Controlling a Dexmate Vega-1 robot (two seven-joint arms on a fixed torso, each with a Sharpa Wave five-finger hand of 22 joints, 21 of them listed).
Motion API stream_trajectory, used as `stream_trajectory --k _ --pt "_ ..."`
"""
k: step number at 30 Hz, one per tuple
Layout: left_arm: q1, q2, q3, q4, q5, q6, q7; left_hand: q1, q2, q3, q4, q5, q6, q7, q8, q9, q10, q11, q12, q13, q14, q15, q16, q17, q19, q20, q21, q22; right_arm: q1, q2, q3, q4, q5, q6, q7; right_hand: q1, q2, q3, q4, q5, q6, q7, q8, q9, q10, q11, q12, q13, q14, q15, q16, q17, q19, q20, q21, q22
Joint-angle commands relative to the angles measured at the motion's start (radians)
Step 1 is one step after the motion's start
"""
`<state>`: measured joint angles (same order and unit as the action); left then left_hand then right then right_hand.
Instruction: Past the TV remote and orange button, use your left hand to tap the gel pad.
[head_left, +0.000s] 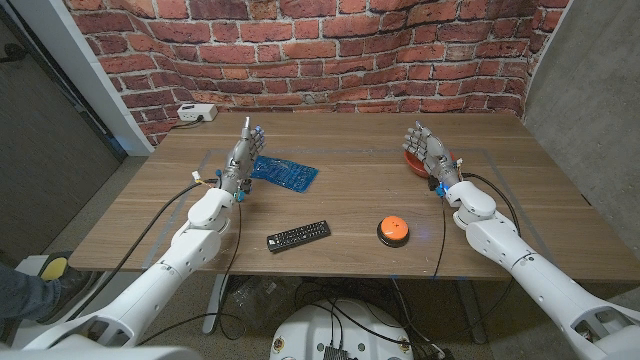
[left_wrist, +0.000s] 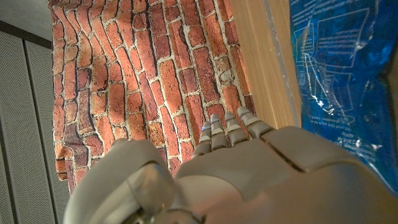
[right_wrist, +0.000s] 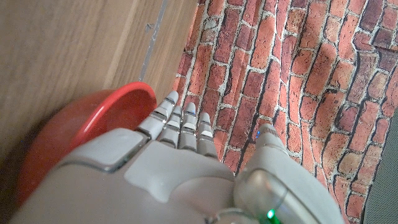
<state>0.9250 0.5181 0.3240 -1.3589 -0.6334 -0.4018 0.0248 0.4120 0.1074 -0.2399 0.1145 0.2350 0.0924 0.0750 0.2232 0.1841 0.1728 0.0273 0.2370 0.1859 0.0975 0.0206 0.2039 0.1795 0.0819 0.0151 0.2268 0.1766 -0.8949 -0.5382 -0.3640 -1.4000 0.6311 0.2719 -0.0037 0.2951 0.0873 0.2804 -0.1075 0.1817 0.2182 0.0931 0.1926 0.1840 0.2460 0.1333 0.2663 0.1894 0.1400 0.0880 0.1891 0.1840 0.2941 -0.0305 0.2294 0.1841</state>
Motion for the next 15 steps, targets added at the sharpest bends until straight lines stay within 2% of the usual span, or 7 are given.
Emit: stream_trajectory --k 1,10,15 --pt "0.03 0.011 -0.017 -0.008 0.084 -0.075 0.072 0.017 0.005 -0.002 -0.007 0.005 0.042 -0.008 0.016 0.001 0.024 -0.011 0.004 0.003 0.031 -0.009 0.01 0.002 0.025 -0.002 0.008 0.002 -0.021 -0.009 0.002 -0.044 -0.012 -0.013 -0.029 0.006 -0.001 0.006 -0.001 0.003 0.011 -0.001 0.004 0.005 0.013 -0.003 0.002 0.001 0.01 0.002 0.005 0.003 0.01 0.001 0.006 0.002" --pt "0.051 0.041 -0.014 -0.027 0.189 -0.107 0.136 0.033 0.01 -0.002 -0.013 0.006 0.116 -0.013 0.028 0.001 0.085 -0.021 0.012 0.003 0.088 -0.021 0.014 0.002 0.063 0.0 0.011 0.002 -0.028 -0.014 0.0 -0.068 -0.024 -0.012 -0.043 0.005 -0.001 0.006 -0.002 0.003 0.014 -0.001 0.005 0.005 0.014 -0.001 0.001 0.001 0.011 0.001 0.004 0.003 0.011 0.001 0.005 0.002" --pt "0.055 0.039 -0.012 -0.02 0.258 -0.133 0.19 0.039 0.012 -0.002 -0.015 0.006 0.137 -0.017 0.03 0.001 0.102 -0.026 0.013 0.002 0.108 -0.028 0.016 0.002 0.081 0.0 0.013 0.002 -0.02 -0.019 0.0 -0.069 -0.022 -0.017 -0.033 0.004 -0.001 0.006 -0.002 0.003 0.016 -0.002 0.006 0.005 0.017 -0.001 0.002 0.001 0.012 0.002 0.004 0.003 0.012 0.001 0.005 0.002"
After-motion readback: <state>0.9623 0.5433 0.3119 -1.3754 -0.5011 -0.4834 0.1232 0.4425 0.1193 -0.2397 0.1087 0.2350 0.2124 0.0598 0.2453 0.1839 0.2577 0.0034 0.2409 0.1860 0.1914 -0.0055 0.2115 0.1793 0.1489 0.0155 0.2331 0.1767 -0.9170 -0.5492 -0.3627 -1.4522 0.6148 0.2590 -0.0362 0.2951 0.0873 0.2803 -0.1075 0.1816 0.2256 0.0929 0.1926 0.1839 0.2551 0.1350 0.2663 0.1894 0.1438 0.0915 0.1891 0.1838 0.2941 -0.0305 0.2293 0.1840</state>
